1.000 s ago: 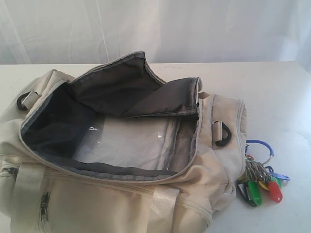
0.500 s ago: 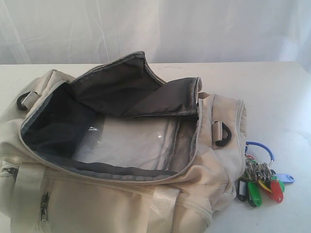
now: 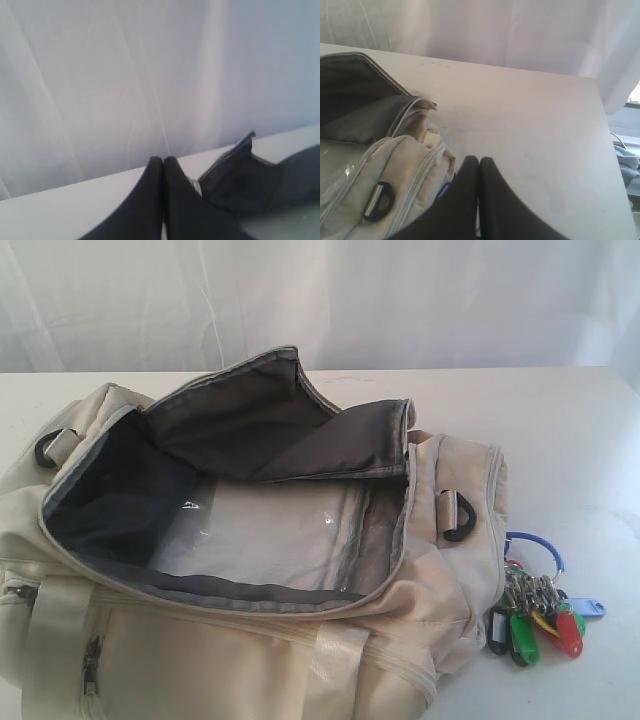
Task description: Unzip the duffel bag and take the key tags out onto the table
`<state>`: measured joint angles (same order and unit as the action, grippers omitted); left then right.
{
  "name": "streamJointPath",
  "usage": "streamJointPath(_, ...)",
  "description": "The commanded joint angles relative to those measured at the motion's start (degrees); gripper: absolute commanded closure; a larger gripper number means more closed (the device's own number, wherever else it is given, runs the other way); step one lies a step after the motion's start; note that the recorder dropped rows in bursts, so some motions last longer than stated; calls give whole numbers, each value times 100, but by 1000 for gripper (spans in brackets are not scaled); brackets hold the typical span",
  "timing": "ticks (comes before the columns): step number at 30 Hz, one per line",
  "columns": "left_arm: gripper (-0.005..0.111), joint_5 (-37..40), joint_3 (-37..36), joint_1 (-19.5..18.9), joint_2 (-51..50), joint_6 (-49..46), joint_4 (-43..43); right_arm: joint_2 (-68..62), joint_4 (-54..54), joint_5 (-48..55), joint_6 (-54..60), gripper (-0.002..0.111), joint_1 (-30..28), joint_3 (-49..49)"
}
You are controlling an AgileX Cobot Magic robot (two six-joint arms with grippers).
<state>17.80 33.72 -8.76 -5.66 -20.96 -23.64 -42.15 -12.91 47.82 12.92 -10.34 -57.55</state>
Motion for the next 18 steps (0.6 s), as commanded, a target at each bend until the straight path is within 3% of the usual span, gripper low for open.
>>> streamJointPath(1,107,-1301,-1482,-8,489,24,-1182,31,-1,-60,-19,108,-4,44)
streamJointPath(6,107,-1576,-2356,-8,566,24,-1963,31,-1,-60,-19,108,-4,44)
streamJointPath(13,107,-1900,-2511,-8,566,45,-1952,31,-1,-60,-19,108,-4,44)
streamJointPath(15,107,-1947,-2600,-8,566,292,-1511,31,-1,-60,-19,108,-4,44)
streamJointPath(18,107,-1995,-2987,28,566,1342,336,31,-1,-72,-19,108,-4,44)
